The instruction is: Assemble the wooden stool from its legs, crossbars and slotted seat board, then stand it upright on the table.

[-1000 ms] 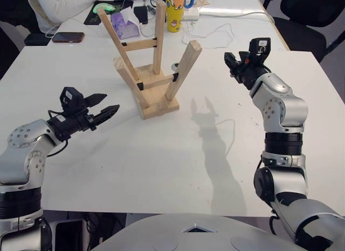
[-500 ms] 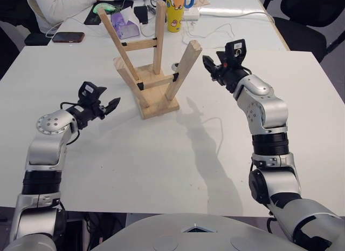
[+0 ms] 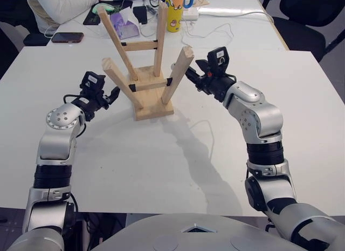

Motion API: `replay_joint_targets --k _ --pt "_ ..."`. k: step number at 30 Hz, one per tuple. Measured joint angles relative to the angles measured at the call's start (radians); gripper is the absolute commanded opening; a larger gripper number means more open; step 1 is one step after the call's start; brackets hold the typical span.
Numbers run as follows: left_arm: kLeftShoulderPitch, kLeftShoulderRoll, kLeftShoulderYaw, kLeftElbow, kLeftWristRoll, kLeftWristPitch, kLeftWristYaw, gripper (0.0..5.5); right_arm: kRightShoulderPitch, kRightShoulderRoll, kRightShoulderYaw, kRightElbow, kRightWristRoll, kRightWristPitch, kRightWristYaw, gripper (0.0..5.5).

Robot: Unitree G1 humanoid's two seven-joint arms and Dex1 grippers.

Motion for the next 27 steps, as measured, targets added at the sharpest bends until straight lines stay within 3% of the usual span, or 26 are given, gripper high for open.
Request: replay_joint_targets --k 5,12,19,27 --pt "0.005 -0.016 0.0 -0.013 0.003 0.014 0.031 2.98 0.022 0.019 -0.004 -0.046 0.014 0.039 -0.026 2.57" --pt "0.004 -0.035 0.011 -0.008 0.074 0.075 0.157 3.01 0.07 0.08 -0.06 -0.097 -0.1 0.043 -0.269 2.34" --pt "0.06 -0.151 0.033 -0.092 0.085 0.085 0.285 2.03 0.18 0.204 -0.094 -0.129 -0.143 0.001 -0.421 1.3" --pt "0.1 -0.234 0.052 -0.136 0.109 0.066 0.381 0.83 0.164 0.259 -0.158 -0.087 -0.129 -0.096 -0.439 0.08"
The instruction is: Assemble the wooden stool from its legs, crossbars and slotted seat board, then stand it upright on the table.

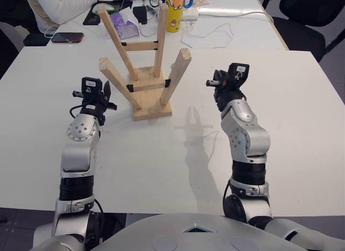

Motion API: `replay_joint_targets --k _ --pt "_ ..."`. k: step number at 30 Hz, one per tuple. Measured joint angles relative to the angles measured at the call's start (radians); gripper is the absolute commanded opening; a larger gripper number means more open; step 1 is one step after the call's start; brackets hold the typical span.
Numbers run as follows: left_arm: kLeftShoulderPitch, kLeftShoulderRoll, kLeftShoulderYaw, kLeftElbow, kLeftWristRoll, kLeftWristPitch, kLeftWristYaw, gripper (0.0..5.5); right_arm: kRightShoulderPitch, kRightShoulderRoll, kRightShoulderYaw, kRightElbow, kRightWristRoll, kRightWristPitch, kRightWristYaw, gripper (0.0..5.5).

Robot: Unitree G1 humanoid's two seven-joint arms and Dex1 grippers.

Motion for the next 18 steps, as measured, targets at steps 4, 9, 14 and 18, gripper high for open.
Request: replay_joint_targets --k 4,9,14,18 --pt "-0.005 0.033 0.09 0.044 0.031 0.014 0.069 0.15 -0.051 -0.021 -0.084 0.073 -0.015 -0.028 -0.069 0.0" --pt "-0.048 0.002 0.054 0.04 0.041 0.067 0.083 0.01 -0.069 -0.034 -0.071 0.159 -0.029 -0.015 -0.054 0.0" --pt "-0.063 -0.141 -0.156 -0.088 -0.008 0.189 0.017 0.01 -0.079 0.01 0.187 0.079 -0.005 -0.016 0.145 0.0" --pt "-0.026 -0.149 -0.16 -0.062 -0.009 0.22 0.008 0.01 -0.08 0.014 0.202 0.082 0.0 0.042 0.168 0.0"
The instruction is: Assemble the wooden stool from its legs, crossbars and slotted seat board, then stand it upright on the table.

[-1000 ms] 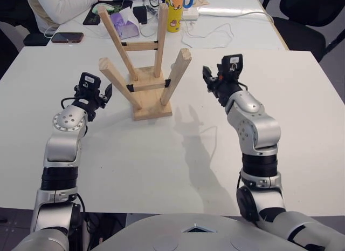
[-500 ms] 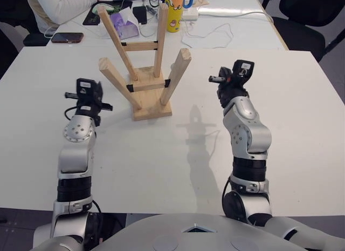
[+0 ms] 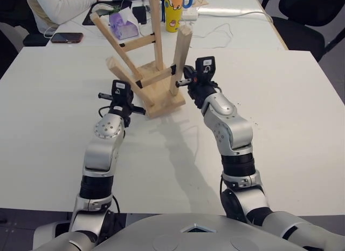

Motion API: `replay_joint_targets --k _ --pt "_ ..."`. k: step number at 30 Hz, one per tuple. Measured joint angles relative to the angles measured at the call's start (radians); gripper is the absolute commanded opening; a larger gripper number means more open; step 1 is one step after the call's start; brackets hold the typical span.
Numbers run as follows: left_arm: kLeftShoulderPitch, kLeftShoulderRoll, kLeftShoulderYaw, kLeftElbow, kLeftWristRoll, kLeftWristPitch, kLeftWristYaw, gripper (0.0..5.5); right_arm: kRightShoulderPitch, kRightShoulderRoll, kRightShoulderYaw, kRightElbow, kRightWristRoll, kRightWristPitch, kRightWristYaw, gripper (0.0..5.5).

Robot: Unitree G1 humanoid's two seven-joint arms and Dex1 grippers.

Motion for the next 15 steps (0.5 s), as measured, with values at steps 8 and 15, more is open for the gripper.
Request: replay_joint_targets --k 8,15 --pt "-0.01 0.042 0.076 0.126 0.0 -0.057 -0.013 0.01 0.004 -0.044 -0.053 0.073 -0.014 0.131 -0.026 0.0" --pt "-0.028 0.085 0.143 0.158 0.022 -0.126 0.009 0.01 -0.003 -0.131 -0.107 0.077 -0.115 -0.103 -0.083 0.0"
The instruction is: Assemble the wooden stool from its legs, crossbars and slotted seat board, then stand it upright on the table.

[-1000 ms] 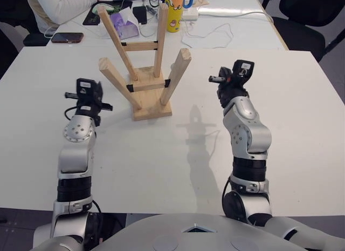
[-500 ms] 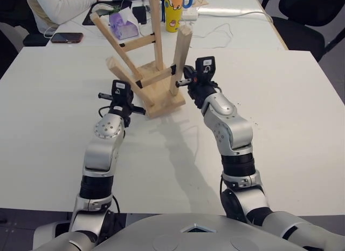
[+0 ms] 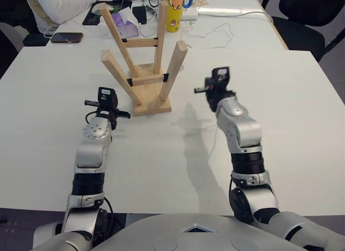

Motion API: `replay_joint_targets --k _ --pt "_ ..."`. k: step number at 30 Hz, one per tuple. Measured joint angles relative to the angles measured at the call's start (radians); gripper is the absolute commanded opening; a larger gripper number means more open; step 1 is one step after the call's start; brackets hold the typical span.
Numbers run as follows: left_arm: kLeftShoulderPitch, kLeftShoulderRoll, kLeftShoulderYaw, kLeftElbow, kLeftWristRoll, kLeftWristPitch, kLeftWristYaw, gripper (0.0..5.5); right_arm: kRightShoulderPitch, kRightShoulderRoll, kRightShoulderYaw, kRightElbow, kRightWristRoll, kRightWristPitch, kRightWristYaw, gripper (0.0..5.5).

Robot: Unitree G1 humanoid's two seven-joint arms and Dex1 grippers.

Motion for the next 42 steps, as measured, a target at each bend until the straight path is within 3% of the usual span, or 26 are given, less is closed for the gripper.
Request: replay_joint_targets --k 5,15,17,22,27,29,36,42 --pt "-0.184 0.043 0.079 -0.027 -0.037 -0.082 -0.002 0.01 -0.197 -0.027 -0.048 0.0 0.016 -0.203 0.028 0.0" --pt "-0.893 0.135 0.184 -0.029 -0.246 -0.028 -0.041 0.01 -0.813 -0.046 -0.143 0.228 0.132 -0.417 0.103 0.0" --pt "-0.947 0.14 0.185 -0.029 -0.267 -0.028 -0.049 0.01 -0.887 -0.049 -0.145 0.276 0.141 -0.476 0.11 0.0" --pt "-0.937 0.144 0.176 0.098 -0.264 0.035 -0.04 0.01 -0.877 -0.017 -0.116 0.439 0.147 -0.483 0.156 0.0" --pt "-0.56 0.121 0.091 0.227 -0.181 0.085 -0.03 0.01 -0.569 0.036 0.082 0.574 0.071 -0.249 0.243 0.0" --pt "-0.487 0.128 0.08 0.224 -0.153 0.015 -0.023 0.01 -0.541 0.02 0.117 0.562 0.066 -0.145 0.281 0.0" --pt "-0.422 0.105 0.062 0.206 -0.141 -0.103 -0.009 0.01 -0.525 0.003 0.118 0.511 0.057 -0.076 0.285 0.0" --pt "-0.42 0.036 0.115 0.149 -0.221 -0.086 -0.004 0.01 -0.465 0.007 0.094 0.481 -0.007 -0.238 0.179 0.0"
